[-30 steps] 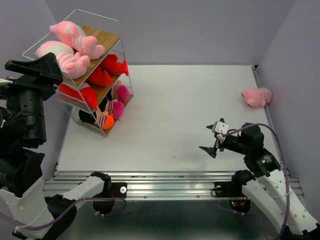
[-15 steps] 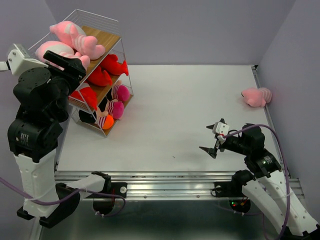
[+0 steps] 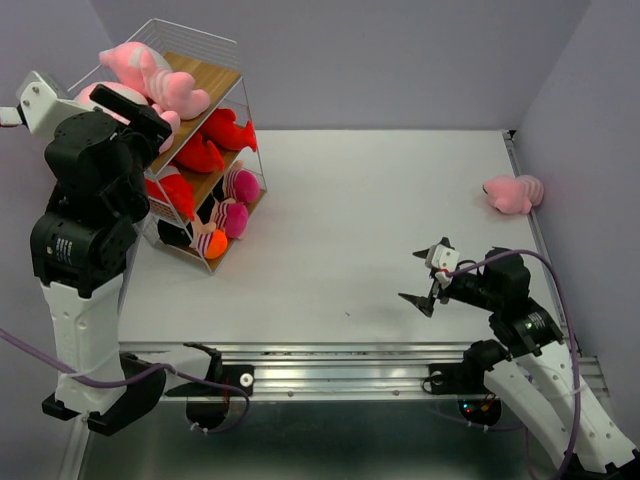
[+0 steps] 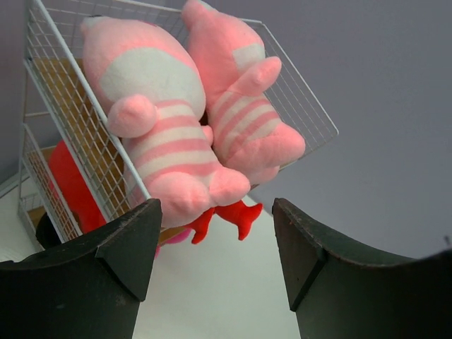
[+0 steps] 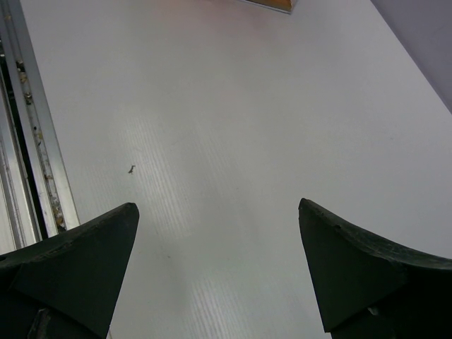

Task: Place and organize the stuffed toys onto the shelf
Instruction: Grab a stuffed toy with the right arm

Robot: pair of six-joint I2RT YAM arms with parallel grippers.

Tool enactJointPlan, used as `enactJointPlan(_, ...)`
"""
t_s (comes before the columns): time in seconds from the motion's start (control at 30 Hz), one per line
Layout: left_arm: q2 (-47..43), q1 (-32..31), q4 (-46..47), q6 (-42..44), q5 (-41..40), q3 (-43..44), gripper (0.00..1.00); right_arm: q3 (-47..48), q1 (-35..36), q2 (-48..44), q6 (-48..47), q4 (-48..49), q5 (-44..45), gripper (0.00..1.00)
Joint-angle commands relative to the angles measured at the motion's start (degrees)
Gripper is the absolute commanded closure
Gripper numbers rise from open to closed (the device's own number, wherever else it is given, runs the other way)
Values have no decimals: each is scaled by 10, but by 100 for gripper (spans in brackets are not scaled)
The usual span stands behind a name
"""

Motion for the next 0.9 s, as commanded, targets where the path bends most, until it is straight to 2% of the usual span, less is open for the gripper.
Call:
enactJointPlan(0.0,-21,6,27,28,-63,16,25,-8,-3,-8,-4,22,-7,0)
enactJointPlan(0.37,-29,12,39,79,-126,-9,26,-8,-3,-10,-5,22,-6,0)
enactJointPlan(0.5,2,33,38,86,-95,16,26,-7,-3,-11,-5,22,-3,0)
enactJointPlan(0.87,36,129,60,59,15,10,26,-8,-3,-19,-5,22,-4,0)
